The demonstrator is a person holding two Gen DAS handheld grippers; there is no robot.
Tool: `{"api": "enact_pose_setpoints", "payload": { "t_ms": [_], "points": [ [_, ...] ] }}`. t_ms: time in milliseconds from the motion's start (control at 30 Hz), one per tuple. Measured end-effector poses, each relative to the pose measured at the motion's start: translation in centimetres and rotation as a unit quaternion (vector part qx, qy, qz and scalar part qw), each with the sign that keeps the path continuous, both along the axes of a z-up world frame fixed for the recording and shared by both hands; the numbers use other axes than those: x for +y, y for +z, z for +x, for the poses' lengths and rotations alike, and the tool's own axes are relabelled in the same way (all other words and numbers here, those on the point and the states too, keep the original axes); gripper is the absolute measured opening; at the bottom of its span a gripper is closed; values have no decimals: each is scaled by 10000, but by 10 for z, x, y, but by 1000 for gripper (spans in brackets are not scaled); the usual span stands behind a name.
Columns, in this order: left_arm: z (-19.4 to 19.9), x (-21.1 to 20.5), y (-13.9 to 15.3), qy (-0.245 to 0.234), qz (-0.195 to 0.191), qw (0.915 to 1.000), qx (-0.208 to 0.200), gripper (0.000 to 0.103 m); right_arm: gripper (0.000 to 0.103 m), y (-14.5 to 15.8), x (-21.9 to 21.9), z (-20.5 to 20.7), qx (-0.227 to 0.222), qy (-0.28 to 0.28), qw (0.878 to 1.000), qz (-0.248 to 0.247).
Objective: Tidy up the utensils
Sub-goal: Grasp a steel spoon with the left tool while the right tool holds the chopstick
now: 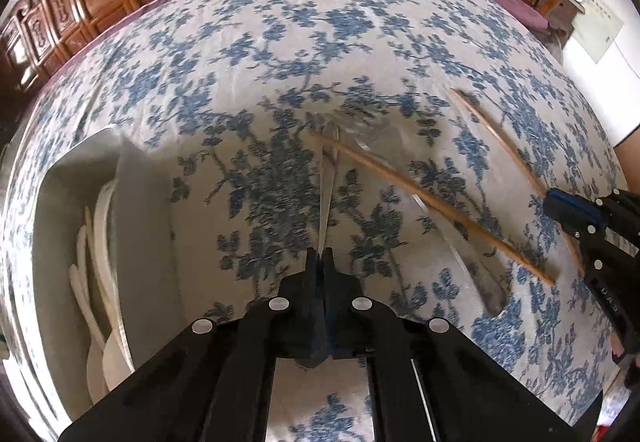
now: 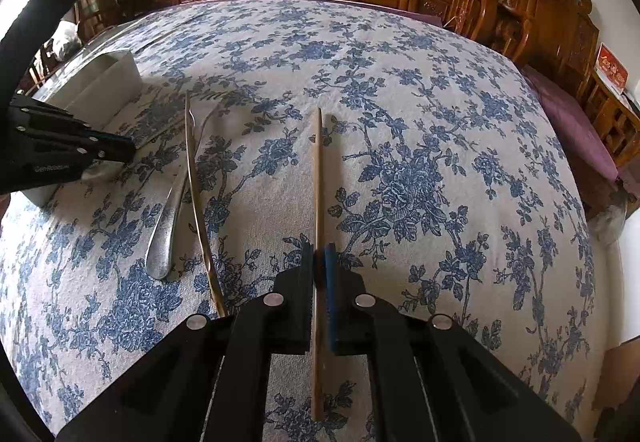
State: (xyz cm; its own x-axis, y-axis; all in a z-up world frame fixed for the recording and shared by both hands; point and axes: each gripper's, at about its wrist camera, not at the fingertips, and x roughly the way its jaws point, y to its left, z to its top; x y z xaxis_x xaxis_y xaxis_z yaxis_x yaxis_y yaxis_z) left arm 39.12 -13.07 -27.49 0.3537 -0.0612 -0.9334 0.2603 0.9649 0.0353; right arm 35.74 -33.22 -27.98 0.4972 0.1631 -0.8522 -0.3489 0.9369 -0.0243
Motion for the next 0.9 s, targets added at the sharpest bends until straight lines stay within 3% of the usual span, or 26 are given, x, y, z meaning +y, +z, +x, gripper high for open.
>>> {"api": "enact_pose_setpoints", "payload": {
  "t_ms": [400, 433, 467, 633, 733, 800, 900],
  "points": [
    [-3, 17, 18, 48, -203, 9997, -88, 0, 6, 1, 1, -8, 180, -107, 9998, 57],
    [0, 16, 16, 22, -190, 9998, -44, 5, 6, 1, 1, -9, 182, -106, 9998, 58],
    [2, 14, 14, 6, -163, 9999, 10, 17, 6, 1, 0, -9, 187, -109, 9997, 73],
    [13, 11, 0, -27, -73, 9997, 220, 20, 6, 1, -2, -9, 197, -81, 9997, 136],
    [17, 12, -4, 0, -64, 9995, 320, 17, 6, 1, -3, -9, 186, -52, 9997, 171],
    [17, 9, -4, -80, -78, 9992, 382, 2, 6, 1, -3, -9, 179, -41, 9997, 183],
    [15, 5, -5, -219, 67, 9992, 315, 2, 6, 1, -3, -9, 187, -52, 9996, 203]
  ]
}}
